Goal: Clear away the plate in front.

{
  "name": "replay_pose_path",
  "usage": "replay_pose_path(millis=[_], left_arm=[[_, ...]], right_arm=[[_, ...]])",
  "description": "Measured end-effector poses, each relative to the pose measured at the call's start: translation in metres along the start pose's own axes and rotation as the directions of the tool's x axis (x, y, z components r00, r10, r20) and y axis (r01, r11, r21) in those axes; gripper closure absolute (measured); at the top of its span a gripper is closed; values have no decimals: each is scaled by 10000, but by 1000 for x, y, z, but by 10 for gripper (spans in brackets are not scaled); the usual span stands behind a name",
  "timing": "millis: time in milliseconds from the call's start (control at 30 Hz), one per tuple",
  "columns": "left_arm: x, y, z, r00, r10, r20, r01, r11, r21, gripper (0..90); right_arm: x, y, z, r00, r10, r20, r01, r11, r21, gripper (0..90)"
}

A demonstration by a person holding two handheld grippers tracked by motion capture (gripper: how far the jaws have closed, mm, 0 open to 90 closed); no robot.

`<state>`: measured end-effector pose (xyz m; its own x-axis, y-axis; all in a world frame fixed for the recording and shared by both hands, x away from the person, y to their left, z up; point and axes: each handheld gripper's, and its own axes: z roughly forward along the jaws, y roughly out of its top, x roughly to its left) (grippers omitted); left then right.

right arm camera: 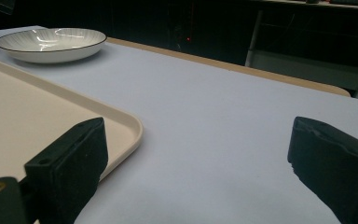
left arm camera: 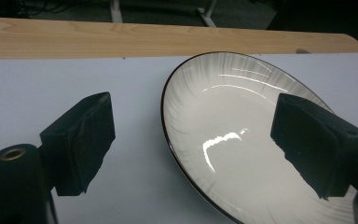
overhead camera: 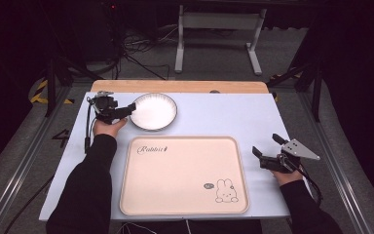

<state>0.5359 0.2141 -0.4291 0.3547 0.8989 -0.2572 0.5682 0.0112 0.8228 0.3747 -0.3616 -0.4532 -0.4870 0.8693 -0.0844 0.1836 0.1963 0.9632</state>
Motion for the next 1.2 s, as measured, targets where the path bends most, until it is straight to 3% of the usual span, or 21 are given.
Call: replay_pose_path(millis=[333,467,733,900,1067,1100,1200], left_arm=[[5,-6,10,9993,-301,202,293,9989,363,208],[4,-8,14,9995,-232,206,220,9982,556,229],[7,-14,25,9966,-825,27,819,9922,940,312],[4,-16,30,9969,-775,117,758,9914,1068,330],[5,-17,34,9958,-904,172,878,9891,1184,420],[6,-17,35,9926,-1197,204,1161,9848,1291,438],[6,-18,36,9915,-1270,283,1218,9824,1415,474]], right_arm=[[0,0,0,10000,-3,-18,3,10000,5,54],[0,0,0,10000,4,-20,-4,10000,12,54],[0,0,0,10000,-25,-52,25,10000,34,64],[0,0,0,10000,-23,-58,23,10000,35,64],[0,0,1,10000,-38,-53,39,10000,49,73],[0,0,1,10000,-51,-50,51,10000,46,73],[0,0,1,10000,-52,-59,52,10000,48,73]])
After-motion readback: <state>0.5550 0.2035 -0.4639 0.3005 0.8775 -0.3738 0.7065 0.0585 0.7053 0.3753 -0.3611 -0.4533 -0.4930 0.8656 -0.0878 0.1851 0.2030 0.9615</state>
